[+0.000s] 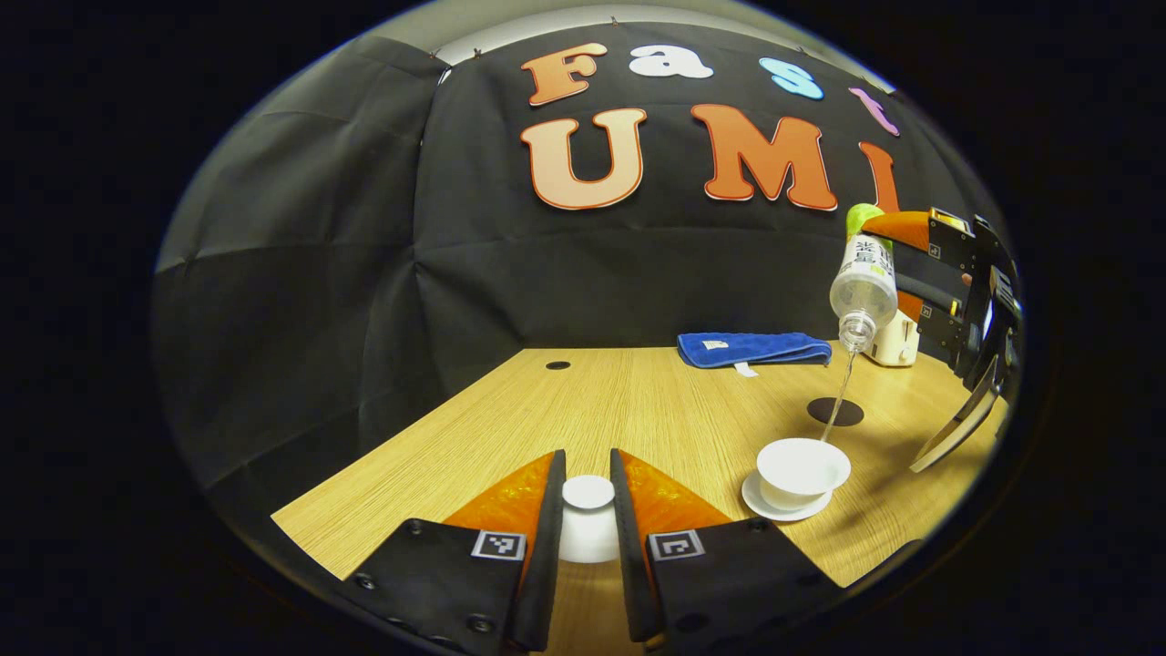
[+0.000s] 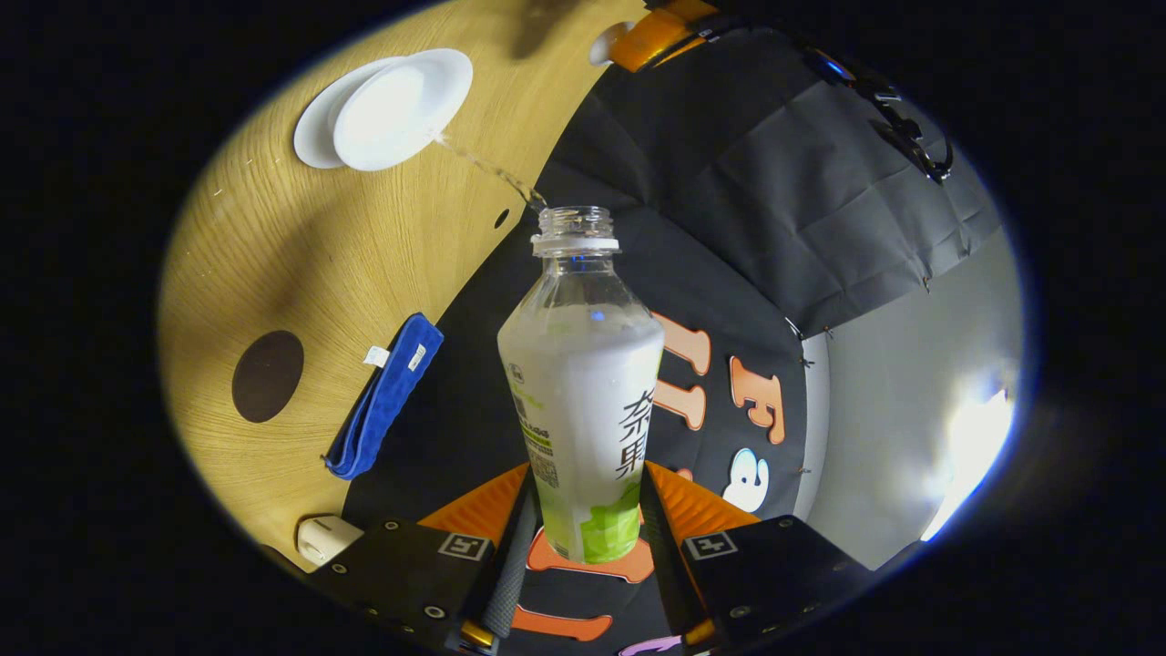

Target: Open the teacup lid with one hand, grasp the water bottle and pour water into the teacup with the other hand; after pouring, place the water bottle on the coaster and then close the teacup lid.

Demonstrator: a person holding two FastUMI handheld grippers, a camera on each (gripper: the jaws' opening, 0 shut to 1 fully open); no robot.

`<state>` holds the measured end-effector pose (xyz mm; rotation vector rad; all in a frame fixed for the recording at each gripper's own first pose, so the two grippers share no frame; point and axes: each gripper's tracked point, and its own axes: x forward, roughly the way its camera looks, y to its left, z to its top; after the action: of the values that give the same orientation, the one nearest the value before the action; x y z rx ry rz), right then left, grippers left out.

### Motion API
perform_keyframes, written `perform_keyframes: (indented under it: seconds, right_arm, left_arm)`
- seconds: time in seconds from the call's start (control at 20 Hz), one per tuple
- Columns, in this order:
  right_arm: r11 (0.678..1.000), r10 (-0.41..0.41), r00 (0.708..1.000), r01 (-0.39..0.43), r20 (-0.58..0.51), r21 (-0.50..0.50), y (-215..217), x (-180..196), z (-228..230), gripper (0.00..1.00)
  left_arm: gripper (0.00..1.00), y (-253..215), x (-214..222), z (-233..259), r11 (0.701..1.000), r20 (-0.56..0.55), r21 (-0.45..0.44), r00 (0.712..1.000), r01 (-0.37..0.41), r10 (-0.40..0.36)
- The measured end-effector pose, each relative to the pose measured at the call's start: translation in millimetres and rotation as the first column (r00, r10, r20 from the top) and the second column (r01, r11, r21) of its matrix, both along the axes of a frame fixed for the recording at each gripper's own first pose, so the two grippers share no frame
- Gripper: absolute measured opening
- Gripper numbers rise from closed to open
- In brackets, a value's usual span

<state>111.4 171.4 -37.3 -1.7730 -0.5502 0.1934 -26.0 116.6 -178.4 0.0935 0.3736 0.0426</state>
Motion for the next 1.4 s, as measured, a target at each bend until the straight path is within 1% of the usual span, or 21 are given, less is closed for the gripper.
perform_keyframes:
  seconds: [0.15, 0.2, 0.25, 0.3, 0.35, 0.55, 0.6, 0.65, 0.75, 0.8, 0.85, 0.9, 0.95, 1.0, 1.1, 1.15, 1.2, 1.25, 1.3, 1.35, 1.4]
  right_arm:
    - [0.999, 0.014, 1.000, -0.013, 0.028, -0.036, 4, 0, 5, 0.63]
    - [0.999, 0.020, 0.999, -0.018, 0.038, -0.051, 6, 0, 8, 0.63]
    - [0.998, 0.026, 0.999, -0.022, 0.048, -0.064, 8, -1, 9, 0.63]
    - [0.997, 0.033, 0.997, -0.029, 0.063, -0.078, 10, -2, 12, 0.63]
    - [0.995, 0.041, 0.997, -0.035, 0.067, -0.091, 12, -2, 11, 0.63]
    - [0.988, 0.065, 0.995, -0.053, 0.077, -0.145, 21, -2, 11, 0.63]
    - [0.987, 0.067, 0.995, -0.055, 0.078, -0.154, 23, 0, 11, 0.66]
    - [0.985, 0.069, 0.994, -0.056, 0.079, -0.161, 23, -1, 10, 0.63]
    - [0.982, 0.078, 0.994, -0.063, 0.077, -0.177, 27, 0, 7, 0.63]
    - [0.982, 0.077, 0.994, -0.063, 0.073, -0.180, 28, -1, 3, 0.63]
    - [0.982, 0.077, 0.995, -0.064, 0.063, -0.178, 28, -1, -1, 0.63]
    - [0.984, 0.070, 0.996, -0.061, 0.046, -0.169, 28, 0, -6, 0.66]
    - [0.986, 0.066, 0.998, -0.062, 0.023, -0.155, 29, 0, -14, 0.63]
    - [0.989, 0.059, 0.998, -0.059, -0.004, -0.137, 29, 1, -23, 0.63]
    - [0.994, 0.044, 0.997, -0.050, -0.064, -0.093, 30, 1, -40, 0.63]
    - [0.997, 0.040, 0.994, -0.046, -0.101, -0.066, 31, -1, -49, 0.63]
    - [0.999, 0.034, 0.989, -0.040, -0.146, -0.035, 29, -4, -58, 0.63]
    - [1.000, 0.029, 0.980, -0.028, -0.199, 0.006, 28, -7, -68, 0.63]
    - [0.999, 0.024, 0.967, -0.011, -0.255, 0.053, 25, -6, -79, 0.64]
    - [0.995, 0.027, 0.950, 0.005, -0.312, 0.102, 23, -9, -88, 0.63]
    - [0.987, 0.031, 0.926, 0.031, -0.377, 0.159, 20, -10, -97, 0.64]
  left_arm:
    - [0.35, 1, -1, 2, 1.000, 0.007, 0.006, 1.000, 0.000, 0.000]
    - [0.31, 1, -1, 2, 1.000, 0.008, 0.006, 1.000, 0.000, 0.000]
    - [0.32, 1, -1, 3, 1.000, 0.012, 0.005, 1.000, 0.000, 0.000]
    - [0.35, 2, 0, 4, 1.000, 0.014, 0.002, 1.000, -0.002, 0.002]
    - [0.35, 1, -1, 5, 1.000, 0.016, -0.003, 1.000, -0.003, 0.003]
    - [0.35, 1, -2, 7, 1.000, 0.021, -0.020, 1.000, -0.002, 0.002]
    - [0.35, 3, -3, 7, 1.000, 0.019, -0.023, 1.000, -0.002, 0.002]
    - [0.35, 3, -4, 8, 1.000, 0.019, -0.026, 1.000, -0.001, 0.001]
    - [0.35, 3, -3, 10, 1.000, 0.021, -0.028, 1.000, 0.000, 0.001]
    - [0.32, 3, -4, 12, 1.000, 0.024, -0.025, 1.000, -0.001, 0.001]
    - [0.35, 4, -3, 13, 1.000, 0.030, -0.021, 1.000, 0.001, 0.000]
    - [0.32, 3, -2, 14, 1.000, 0.038, -0.012, 0.999, 0.003, -0.002]
    - [0.35, 2, -3, 14, 1.000, 0.040, -0.001, 0.999, 0.006, -0.006]
    - [0.35, -1, -4, 14, 1.000, 0.039, 0.008, 0.999, 0.015, -0.015]
    - [0.35, -5, -3, 18, 1.000, 0.050, -0.007, 0.998, 0.024, -0.023]
    - [0.31, -6, -4, 19, 1.000, 0.051, -0.005, 0.998, 0.024, -0.023]
    - [0.31, -6, -3, 18, 1.000, 0.051, -0.005, 0.998, 0.023, -0.023]
    - [0.35, -7, -3, 17, 1.000, 0.051, -0.008, 0.998, 0.023, -0.023]
    - [0.35, -8, -4, 16, 1.000, 0.048, -0.010, 0.999, 0.022, -0.021]
    - [0.31, -8, -6, 16, 1.000, 0.046, -0.010, 0.999, 0.020, -0.020]
    - [0.35, -8, -6, 16, 1.000, 0.045, -0.010, 0.999, 0.020, -0.019]
